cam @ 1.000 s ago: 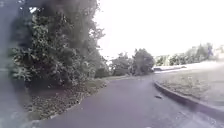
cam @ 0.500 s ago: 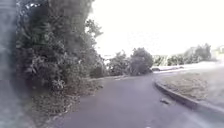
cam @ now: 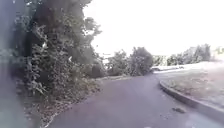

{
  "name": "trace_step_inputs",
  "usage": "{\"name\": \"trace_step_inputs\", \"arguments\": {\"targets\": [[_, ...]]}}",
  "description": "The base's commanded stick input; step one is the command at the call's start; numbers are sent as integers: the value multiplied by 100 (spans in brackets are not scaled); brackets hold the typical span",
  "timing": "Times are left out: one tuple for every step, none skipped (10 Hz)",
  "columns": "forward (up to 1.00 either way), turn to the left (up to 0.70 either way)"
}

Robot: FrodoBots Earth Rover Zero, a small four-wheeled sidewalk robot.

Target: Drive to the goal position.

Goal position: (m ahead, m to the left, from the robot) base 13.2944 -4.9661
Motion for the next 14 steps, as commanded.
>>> {"name": "trace_step_inputs", "arguments": {"targets": [[100,0],[100,0],[100,0],[100,-13],[100,-38],[100,0],[100,0],[100,0],[100,0],[100,-1],[100,-11],[100,-21],[100,-30],[100,-40]]}}
